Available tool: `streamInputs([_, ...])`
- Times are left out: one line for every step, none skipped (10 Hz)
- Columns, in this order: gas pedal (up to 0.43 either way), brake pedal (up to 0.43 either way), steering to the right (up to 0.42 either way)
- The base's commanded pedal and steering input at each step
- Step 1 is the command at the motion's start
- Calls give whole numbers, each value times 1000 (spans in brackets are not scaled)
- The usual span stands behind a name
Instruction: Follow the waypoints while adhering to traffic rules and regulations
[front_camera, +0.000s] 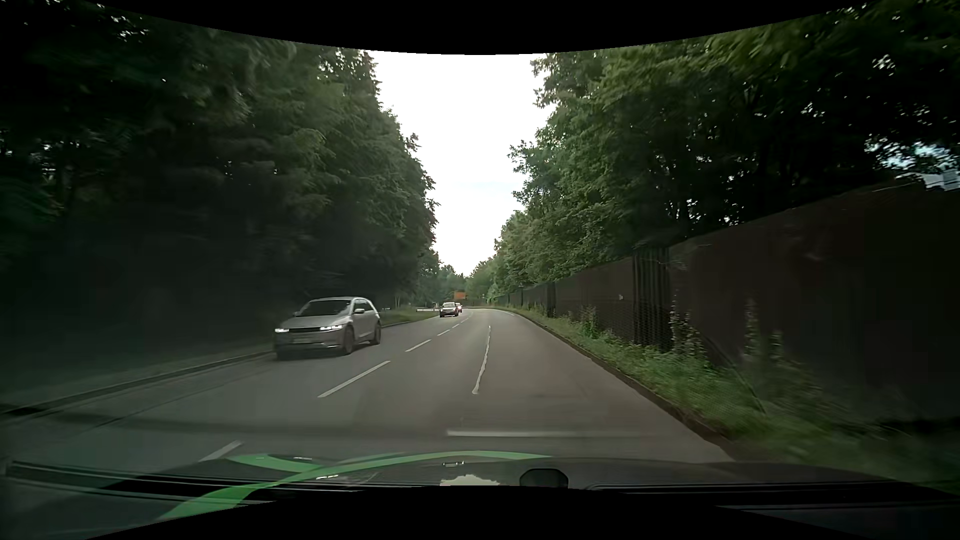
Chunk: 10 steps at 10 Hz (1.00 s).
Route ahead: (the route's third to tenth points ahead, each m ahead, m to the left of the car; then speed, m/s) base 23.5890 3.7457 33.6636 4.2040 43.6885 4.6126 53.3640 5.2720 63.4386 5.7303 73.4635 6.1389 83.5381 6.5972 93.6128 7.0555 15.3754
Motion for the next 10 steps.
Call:
streamInputs([169,0,-4])
streamInputs([177,0,-4])
streamInputs([177,0,-4])
streamInputs([189,0,-4])
streamInputs([189,0,-4])
streamInputs([189,0,-4])
streamInputs([189,0,-4])
streamInputs([189,0,-4])
streamInputs([189,0,-4])
streamInputs([189,0,-4])
